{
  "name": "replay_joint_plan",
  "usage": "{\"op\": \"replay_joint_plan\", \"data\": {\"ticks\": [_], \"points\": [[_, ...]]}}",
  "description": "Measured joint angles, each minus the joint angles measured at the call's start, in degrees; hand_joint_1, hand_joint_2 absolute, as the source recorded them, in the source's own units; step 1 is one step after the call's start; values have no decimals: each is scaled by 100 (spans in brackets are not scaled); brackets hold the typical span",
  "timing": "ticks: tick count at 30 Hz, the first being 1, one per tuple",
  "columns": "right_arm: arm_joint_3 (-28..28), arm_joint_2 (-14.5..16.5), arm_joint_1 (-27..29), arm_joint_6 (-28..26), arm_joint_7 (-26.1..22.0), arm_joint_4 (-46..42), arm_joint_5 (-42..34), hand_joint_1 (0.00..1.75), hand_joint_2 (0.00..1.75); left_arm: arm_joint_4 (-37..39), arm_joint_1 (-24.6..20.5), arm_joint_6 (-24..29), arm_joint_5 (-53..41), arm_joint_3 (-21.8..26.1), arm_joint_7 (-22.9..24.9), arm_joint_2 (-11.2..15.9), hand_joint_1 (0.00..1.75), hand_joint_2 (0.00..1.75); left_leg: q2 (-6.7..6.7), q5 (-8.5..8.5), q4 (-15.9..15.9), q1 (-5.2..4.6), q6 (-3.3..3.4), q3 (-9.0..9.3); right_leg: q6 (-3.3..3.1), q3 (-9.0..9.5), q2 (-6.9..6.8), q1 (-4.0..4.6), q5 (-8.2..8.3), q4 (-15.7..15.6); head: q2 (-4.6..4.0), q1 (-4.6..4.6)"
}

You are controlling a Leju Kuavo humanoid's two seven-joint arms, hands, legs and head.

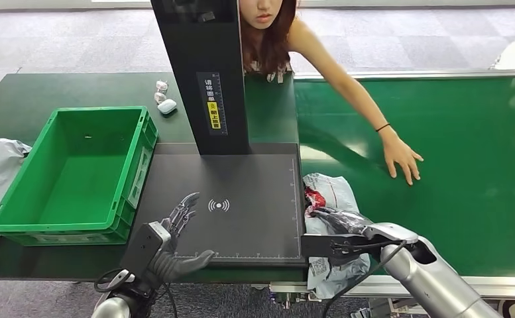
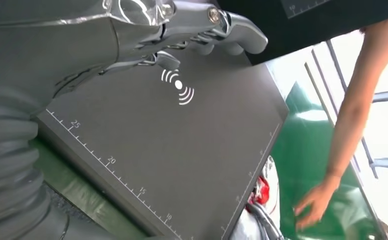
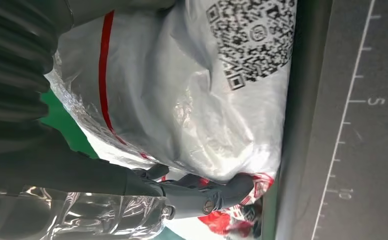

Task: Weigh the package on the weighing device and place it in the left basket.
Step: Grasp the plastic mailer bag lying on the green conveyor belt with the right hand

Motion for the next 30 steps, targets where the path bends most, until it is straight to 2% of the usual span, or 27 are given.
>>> {"op": "replay_joint_plan", "data": {"ticks": [11,12,15,16,23,30], "points": [[261,81,-267,120,-12,547,-291,0,175,133,-25,-36,17,-15,12,-21,0,175,2,0,0,0,0,4,0,1,1,0,0,-1,0,0],[324,81,-294,133,-13,623,-302,21,175,151,-29,-43,22,-22,14,-22,0,175,2,0,0,0,0,5,0,3,1,0,1,-1,0,0],[541,89,-376,77,-72,874,-293,152,175,204,-57,-35,55,-58,14,-23,0,175,4,-1,0,1,0,14,1,12,3,0,1,-1,0,-1],[609,93,-413,42,-112,953,-295,175,175,219,-69,-21,68,-68,14,-23,0,175,7,-1,0,1,0,18,1,16,5,0,1,-1,0,-1],[828,80,-709,-26,-257,1232,-400,175,175,238,-75,82,124,-93,2,-10,0,175,12,-1,0,2,0,35,1,30,10,0,1,-3,0,-1],[844,-63,-595,-300,-158,1086,-308,175,175,238,20,121,136,-95,-22,23,0,175,1,-1,1,0,1,37,5,35,0,1,-2,-4,0,-1]]}}
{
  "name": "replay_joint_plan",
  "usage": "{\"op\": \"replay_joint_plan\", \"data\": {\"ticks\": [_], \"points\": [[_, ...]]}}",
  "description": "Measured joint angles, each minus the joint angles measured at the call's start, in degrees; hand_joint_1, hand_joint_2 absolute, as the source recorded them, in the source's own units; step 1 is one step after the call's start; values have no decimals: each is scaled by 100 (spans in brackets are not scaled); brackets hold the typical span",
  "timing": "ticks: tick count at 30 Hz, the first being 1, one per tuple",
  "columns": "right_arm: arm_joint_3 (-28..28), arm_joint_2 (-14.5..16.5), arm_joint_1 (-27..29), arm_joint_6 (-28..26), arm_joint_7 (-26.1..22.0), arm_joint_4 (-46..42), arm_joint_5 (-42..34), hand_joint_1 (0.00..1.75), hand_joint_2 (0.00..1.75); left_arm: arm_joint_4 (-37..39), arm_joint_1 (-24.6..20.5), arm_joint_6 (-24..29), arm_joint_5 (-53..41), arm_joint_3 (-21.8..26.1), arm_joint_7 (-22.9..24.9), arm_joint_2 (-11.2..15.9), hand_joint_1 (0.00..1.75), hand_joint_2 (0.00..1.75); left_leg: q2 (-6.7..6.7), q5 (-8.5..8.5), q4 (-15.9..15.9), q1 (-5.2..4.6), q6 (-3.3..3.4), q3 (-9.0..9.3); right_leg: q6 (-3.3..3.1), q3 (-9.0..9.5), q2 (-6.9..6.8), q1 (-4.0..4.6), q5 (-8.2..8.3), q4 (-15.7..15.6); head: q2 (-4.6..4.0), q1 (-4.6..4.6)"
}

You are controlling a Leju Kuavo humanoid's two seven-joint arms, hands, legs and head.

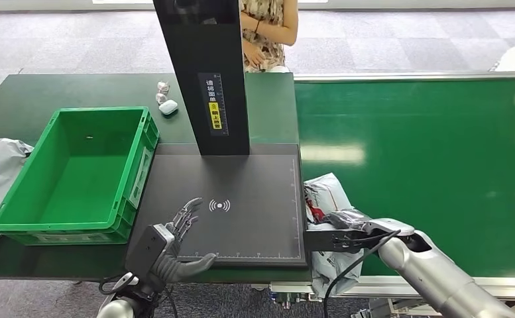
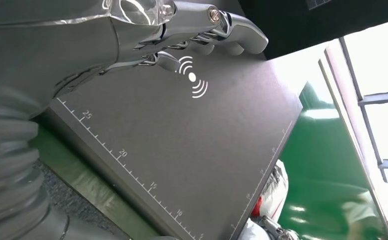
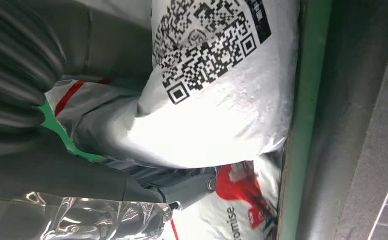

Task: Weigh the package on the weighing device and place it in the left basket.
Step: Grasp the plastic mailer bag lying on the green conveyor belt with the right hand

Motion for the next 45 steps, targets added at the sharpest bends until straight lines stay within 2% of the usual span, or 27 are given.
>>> {"op": "replay_joint_plan", "data": {"ticks": [5,11,17,28,36,41,45], "points": [[-25,-39,130,-272,180,-170,366,175,175,-2,16,13,-6,0,-16,14,0,175,-9,-1,0,-2,2,-5,6,1,-10,-2,-4,-1,0,0],[-225,-95,477,-1150,1025,-472,2179,175,175,-69,142,43,-101,0,-44,19,0,175,-48,1,0,-6,9,-20,18,-1,-46,-14,-13,-2,0,0],[-817,-136,648,-1374,1501,-530,3421,175,175,-117,195,32,-152,0,-47,9,0,175,-58,7,1,-18,20,-36,32,-11,-52,-29,-6,-1,0,0],[-1639,2,644,-1660,1913,-406,4453,175,175,-120,196,1,-259,10,-49,-49,0,175,-54,8,-1,-31,21,-39,33,-19,-47,-31,-5,4,0,-1],[-1970,318,596,-2047,1619,-323,4580,175,175,-131,229,38,-338,25,-86,-96,0,175,-52,9,-2,-30,20,-41,33,-22,-45,-31,-5,6,0,0],[-2249,710,613,-2798,710,-496,3597,175,175,-231,364,85,-398,62,-101,-121,0,175,-33,8,-2,-30,20,-42,33,-32,-28,-31,-5,7,0,-1],[-2418,954,620,-3097,271,-676,3003,175,175,-283,420,103,-419,86,-102,-143,0,175,-38,8,-2,-30,20,-48,32,-35,-33,-31,-5,7,0,0]]}}
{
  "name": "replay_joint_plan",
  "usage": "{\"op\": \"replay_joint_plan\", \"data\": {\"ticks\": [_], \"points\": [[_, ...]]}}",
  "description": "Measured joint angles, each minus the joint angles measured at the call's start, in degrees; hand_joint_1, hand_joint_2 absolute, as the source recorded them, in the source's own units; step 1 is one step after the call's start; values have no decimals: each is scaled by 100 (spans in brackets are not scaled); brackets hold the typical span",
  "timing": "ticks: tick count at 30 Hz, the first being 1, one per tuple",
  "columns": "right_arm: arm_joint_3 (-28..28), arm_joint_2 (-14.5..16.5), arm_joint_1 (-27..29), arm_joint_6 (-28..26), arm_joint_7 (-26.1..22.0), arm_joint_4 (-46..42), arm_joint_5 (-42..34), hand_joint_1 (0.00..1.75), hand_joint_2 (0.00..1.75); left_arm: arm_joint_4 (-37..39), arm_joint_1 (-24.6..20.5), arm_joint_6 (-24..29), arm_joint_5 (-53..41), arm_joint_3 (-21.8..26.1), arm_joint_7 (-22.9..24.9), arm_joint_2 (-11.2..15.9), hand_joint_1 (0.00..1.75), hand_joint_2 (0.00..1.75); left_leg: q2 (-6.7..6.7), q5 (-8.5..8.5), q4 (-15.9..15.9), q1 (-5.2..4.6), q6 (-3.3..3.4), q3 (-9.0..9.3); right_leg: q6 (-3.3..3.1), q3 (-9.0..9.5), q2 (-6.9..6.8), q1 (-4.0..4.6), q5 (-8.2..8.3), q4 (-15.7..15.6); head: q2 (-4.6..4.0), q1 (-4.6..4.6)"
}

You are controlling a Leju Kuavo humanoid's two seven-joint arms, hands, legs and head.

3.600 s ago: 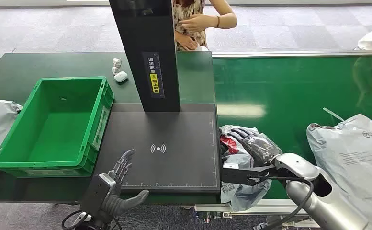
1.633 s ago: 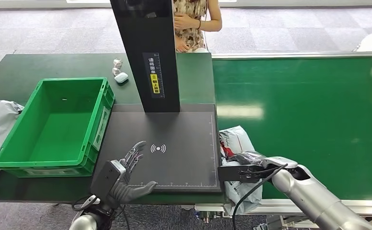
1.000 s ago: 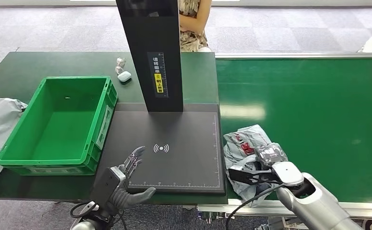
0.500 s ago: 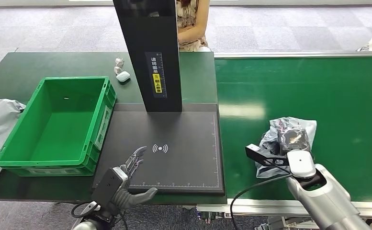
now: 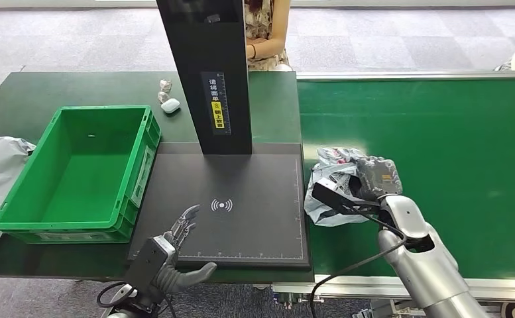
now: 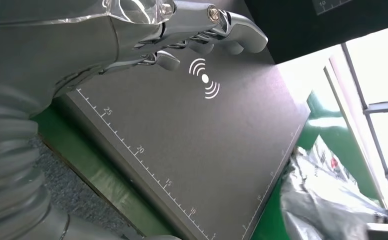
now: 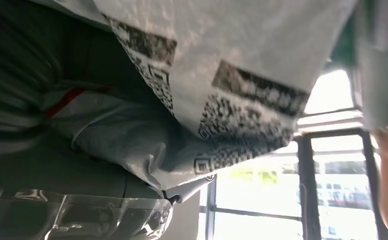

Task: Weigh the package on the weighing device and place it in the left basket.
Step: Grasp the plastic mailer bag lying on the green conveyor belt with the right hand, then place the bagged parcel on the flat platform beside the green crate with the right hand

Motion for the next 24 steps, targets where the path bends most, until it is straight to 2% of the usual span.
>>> {"op": "replay_joint_plan", "data": {"ticks": [2,6,8,10,15,19,24], "points": [[-99,99,-7,-319,-461,-89,-709,175,175,-9,8,14,-7,13,-14,-8,0,175,1,0,0,0,0,-4,0,-2,1,0,0,1,0,-1],[-265,264,-227,-743,-1549,-278,-2656,175,175,-9,-2,54,17,15,-105,-13,0,175,10,1,0,-2,0,-5,-2,-5,8,-2,4,1,0,-1],[-267,343,-492,-896,-1930,-330,-3361,175,175,-6,-20,63,27,15,-140,-19,0,175,13,3,0,-3,0,-8,-2,-9,11,-2,7,2,0,-1],[-232,447,-842,-1062,-2113,-397,-3848,175,175,-3,-42,69,33,14,-158,-36,0,175,15,6,1,-3,1,-8,-2,-11,12,-2,8,3,0,-1],[8,664,-1561,-1051,-2038,-568,-4489,175,175,1,-66,137,81,13,-214,-68,0,175,14,7,1,0,0,-6,-2,-11,13,0,8,4,0,-1],[362,817,-1951,-352,-1745,-569,-5365,175,175,0,-72,579,304,45,-430,-83,0,175,20,7,-1,1,-1,-7,-3,-13,21,1,8,8,0,-1],[1033,1072,-2170,546,-1290,-263,-6280,175,175,-150,-56,1531,645,286,-708,-156,0,175,23,7,-2,10,-2,-6,-4,-13,24,7,8,8,0,-1]]}}
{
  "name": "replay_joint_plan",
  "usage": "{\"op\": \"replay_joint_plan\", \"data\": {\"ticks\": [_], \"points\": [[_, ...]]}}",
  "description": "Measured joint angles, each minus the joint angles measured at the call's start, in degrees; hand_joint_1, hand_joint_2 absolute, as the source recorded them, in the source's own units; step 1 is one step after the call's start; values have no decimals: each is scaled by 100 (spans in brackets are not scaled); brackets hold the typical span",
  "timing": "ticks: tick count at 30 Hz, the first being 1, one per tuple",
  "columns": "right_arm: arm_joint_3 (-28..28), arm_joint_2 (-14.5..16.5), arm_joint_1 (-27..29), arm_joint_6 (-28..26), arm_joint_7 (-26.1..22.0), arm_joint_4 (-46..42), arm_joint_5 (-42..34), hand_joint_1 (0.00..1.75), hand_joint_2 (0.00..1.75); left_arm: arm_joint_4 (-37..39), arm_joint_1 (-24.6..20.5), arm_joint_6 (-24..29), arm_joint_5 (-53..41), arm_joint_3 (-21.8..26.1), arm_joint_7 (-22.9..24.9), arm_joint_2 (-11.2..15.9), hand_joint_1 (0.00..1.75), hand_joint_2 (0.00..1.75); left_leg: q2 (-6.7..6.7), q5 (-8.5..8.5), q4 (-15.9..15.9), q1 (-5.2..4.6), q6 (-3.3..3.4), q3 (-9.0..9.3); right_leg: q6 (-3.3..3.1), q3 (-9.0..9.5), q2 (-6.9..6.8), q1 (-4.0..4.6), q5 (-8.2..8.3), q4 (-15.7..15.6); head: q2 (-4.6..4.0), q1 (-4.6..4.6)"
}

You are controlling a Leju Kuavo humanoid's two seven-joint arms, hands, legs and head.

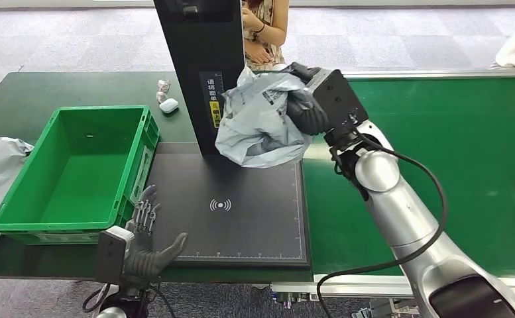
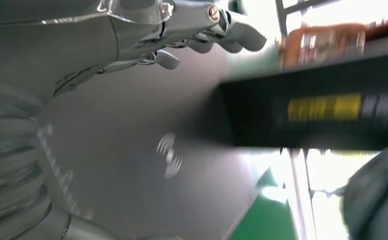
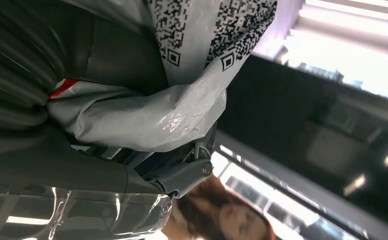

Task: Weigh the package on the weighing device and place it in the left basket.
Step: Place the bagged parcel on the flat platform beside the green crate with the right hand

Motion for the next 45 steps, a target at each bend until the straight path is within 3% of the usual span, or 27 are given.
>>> {"op": "replay_joint_plan", "data": {"ticks": [4,12,17,18,21,22,25,28,33,38,45], "points": [[472,144,-12,344,261,355,-431,175,175,-222,35,547,96,221,-171,-77,0,175,-3,0,0,3,-1,-4,-1,1,-2,3,0,0,0,1],[1301,388,34,843,836,1150,-1135,175,175,-761,116,2124,346,848,-1184,-241,0,175,-10,1,1,6,-1,-5,-3,-1,-9,6,0,-2,0,0],[1609,382,76,842,908,1373,-1153,175,175,-1009,232,2404,411,1018,-1479,-295,0,175,-8,0,1,5,-1,-5,-3,-1,-7,6,0,-5,0,0],[1644,382,73,829,938,1406,-1147,143,175,-1035,237,2433,422,1033,-1501,-302,0,175,-8,0,1,5,-1,-4,-3,0,-7,6,0,-6,0,1],[1782,381,24,805,1143,1560,-1086,12,175,-1092,221,2496,462,1050,-1510,-310,0,175,-7,1,1,5,-2,-2,-3,0,-7,5,1,-6,0,0],[1844,379,-11,831,1225,1638,-1059,0,175,-1100,209,2495,471,1050,-1469,-309,0,175,-7,2,1,5,-3,-1,-4,0,-7,6,2,-6,0,-1],[1993,363,-112,934,1274,1856,-1065,0,175,-1103,169,2451,462,1045,-1283,-304,0,175,-5,5,2,6,-6,1,-8,0,-5,6,7,-6,0,1],[1973,269,-140,950,962,1899,-1387,0,175,-1103,148,2253,299,1008,-1009,-287,0,175,-6,6,4,5,-7,3,-9,0,-5,6,8,-6,0,1],[1349,-145,181,1115,230,1381,-2389,0,175,-1102,149,1729,-244,896,-521,-225,0,175,-8,3,5,5,-5,0,-8,2,-8,5,7,-9,0,2],[796,-409,629,1216,72,799,-2493,0,175,-1101,149,1584,-358,891,-483,-216,0,175,9,-5,5,4,-6,1,-8,-3,7,5,7,-10,0,1],[567,-525,835,1220,7,481,-2489,0,175,-1101,149,1559,-363,890,-472,-216,0,175,11,-3,4,8,-7,5,-9,-3,10,9,7,-9,0,0]]}}
